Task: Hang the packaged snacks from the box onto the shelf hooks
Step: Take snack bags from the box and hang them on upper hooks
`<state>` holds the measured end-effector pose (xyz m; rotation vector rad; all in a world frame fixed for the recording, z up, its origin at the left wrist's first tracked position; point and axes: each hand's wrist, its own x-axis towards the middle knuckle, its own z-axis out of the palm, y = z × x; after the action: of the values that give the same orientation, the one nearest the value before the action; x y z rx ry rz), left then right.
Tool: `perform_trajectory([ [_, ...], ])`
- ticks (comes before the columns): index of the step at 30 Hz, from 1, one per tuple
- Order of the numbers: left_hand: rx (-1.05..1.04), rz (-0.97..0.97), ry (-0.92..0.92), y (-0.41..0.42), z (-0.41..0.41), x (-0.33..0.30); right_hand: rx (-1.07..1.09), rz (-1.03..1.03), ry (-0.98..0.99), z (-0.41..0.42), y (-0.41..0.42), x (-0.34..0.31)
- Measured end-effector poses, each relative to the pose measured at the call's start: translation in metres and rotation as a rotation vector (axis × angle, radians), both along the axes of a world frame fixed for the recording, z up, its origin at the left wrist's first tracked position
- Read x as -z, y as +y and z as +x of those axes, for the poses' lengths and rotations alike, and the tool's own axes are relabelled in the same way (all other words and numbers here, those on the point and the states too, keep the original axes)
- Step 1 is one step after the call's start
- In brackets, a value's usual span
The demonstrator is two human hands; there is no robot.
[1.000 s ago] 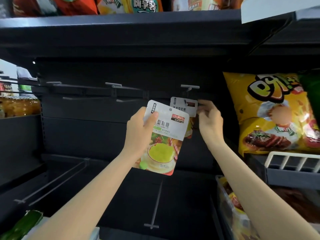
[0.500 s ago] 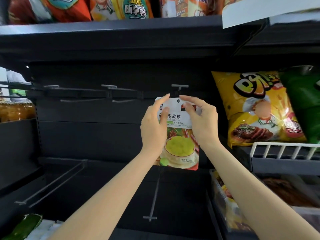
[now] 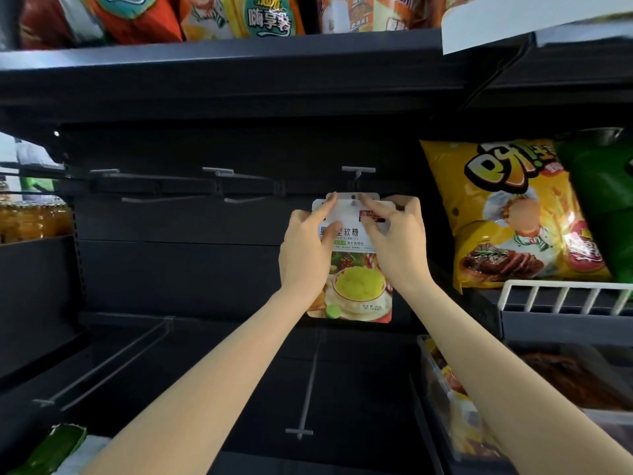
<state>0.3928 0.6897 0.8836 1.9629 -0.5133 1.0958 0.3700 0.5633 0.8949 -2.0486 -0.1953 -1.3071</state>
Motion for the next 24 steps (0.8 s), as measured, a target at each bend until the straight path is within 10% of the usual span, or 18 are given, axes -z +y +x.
perform_trajectory([
  [24, 0.024, 0.236, 0.453, -0.034, 0.12, -0.041, 0.115, -0.417, 0.554, 0.126, -0.028, -0.02],
])
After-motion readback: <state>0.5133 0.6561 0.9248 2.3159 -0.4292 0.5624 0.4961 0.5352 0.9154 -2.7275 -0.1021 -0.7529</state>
